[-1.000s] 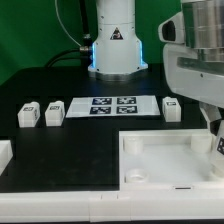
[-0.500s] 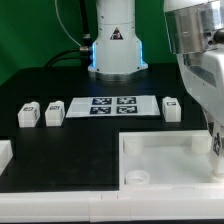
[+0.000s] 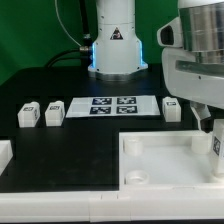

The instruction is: Assemble one leg

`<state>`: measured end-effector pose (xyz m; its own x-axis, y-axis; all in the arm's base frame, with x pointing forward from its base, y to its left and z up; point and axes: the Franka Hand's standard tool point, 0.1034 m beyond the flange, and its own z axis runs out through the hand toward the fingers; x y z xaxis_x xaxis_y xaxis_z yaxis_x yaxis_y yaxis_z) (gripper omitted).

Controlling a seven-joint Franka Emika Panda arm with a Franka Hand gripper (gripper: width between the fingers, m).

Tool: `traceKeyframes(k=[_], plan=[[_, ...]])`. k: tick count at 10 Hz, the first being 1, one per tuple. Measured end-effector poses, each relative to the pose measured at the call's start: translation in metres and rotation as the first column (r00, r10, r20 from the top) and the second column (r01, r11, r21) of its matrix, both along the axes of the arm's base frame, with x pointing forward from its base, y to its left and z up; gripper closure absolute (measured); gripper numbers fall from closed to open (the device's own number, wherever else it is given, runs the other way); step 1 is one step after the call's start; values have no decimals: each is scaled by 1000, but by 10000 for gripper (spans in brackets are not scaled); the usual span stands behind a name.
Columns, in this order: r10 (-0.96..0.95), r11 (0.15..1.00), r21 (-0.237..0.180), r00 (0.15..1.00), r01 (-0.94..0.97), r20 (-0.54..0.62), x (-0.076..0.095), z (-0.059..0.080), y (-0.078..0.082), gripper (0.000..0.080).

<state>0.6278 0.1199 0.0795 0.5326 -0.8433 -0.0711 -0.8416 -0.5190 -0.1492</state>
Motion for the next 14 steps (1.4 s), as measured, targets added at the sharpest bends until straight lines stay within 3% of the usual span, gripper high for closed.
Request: traceKeyframes(k=[2,3,6,8,9,10,11,12,14], plan=[[191,981,-24,981,-190,23,0,-1,0,151],[429,901,-86,903,-424,36,-1,-1,2,150],[760,646,-159,648,-747,46,1,2,1,150],[727,683,-150,684,-715,49,1,1,2,150],[725,685,-149,687,-713,48,1,1,2,270],[605,794,-118,795,-596,54,0,0,4,407],[521,852,-101,852,-514,48,-1,-1,3,407],[378,924,-75,925,-374,43,0,-1,2,498],[97,995,-28,995,-96,27,-1,-2,4,499]])
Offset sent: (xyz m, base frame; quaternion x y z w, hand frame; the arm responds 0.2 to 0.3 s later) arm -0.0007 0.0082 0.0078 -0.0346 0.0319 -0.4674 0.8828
